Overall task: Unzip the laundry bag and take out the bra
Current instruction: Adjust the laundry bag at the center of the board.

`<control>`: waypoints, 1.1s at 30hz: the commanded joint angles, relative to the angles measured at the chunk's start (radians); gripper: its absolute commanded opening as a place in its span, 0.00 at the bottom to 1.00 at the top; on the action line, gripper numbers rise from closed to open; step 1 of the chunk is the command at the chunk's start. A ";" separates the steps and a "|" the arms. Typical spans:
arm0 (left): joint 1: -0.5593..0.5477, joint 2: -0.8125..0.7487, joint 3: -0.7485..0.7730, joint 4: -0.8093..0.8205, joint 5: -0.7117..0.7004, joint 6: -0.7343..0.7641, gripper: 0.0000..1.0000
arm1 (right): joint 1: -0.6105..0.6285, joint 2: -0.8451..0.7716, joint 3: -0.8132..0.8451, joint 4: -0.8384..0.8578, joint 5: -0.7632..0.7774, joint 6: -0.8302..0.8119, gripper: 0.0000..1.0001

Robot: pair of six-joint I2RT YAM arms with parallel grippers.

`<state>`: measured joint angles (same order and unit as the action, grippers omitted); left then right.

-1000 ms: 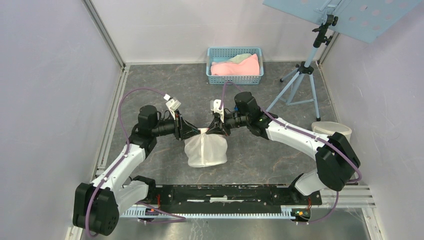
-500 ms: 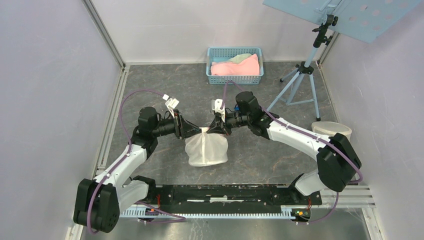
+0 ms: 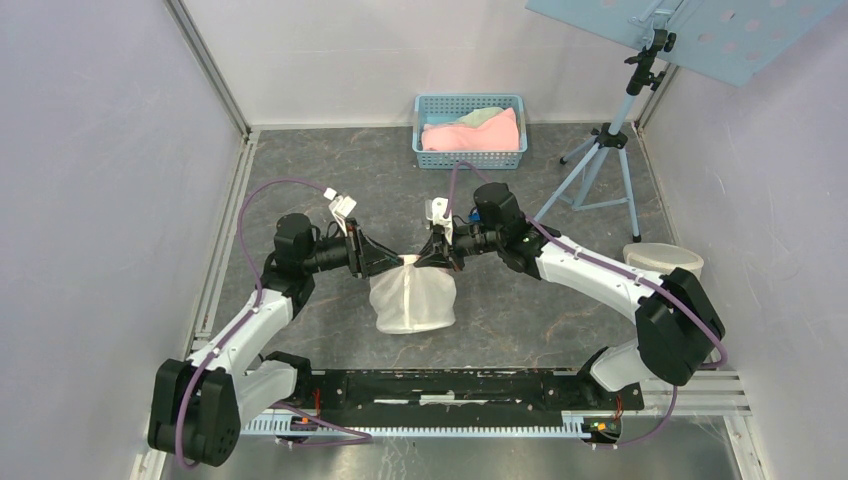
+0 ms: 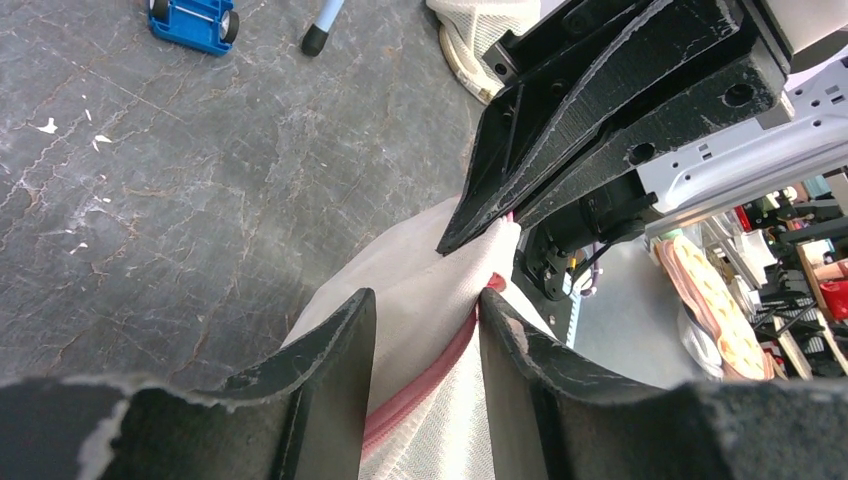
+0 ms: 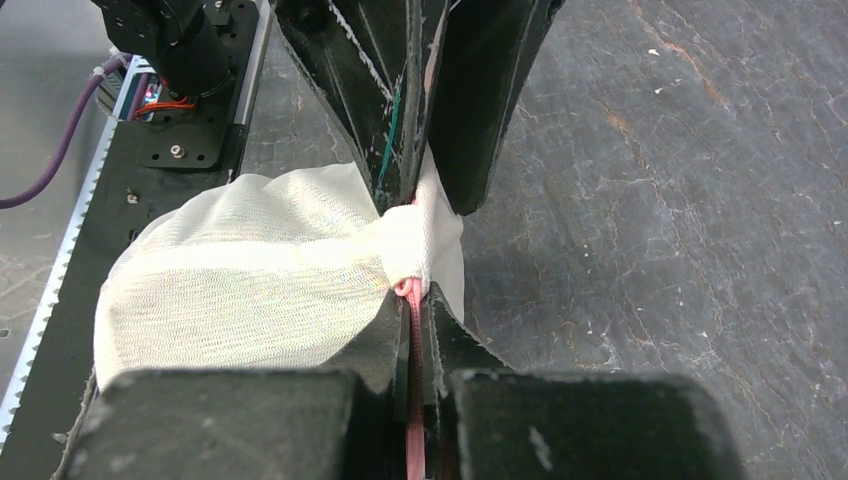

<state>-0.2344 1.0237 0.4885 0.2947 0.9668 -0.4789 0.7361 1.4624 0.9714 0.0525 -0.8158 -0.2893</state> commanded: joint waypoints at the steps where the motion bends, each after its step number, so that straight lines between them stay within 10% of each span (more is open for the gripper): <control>1: 0.024 -0.030 0.020 0.036 0.034 -0.010 0.50 | -0.007 -0.019 -0.004 0.027 -0.054 0.022 0.00; 33: -0.078 0.055 0.057 0.041 -0.095 0.006 0.52 | 0.014 0.029 0.018 0.101 -0.069 0.112 0.00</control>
<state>-0.2855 1.0649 0.5259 0.2352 0.8864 -0.4202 0.7208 1.4868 0.9607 0.0612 -0.8299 -0.2028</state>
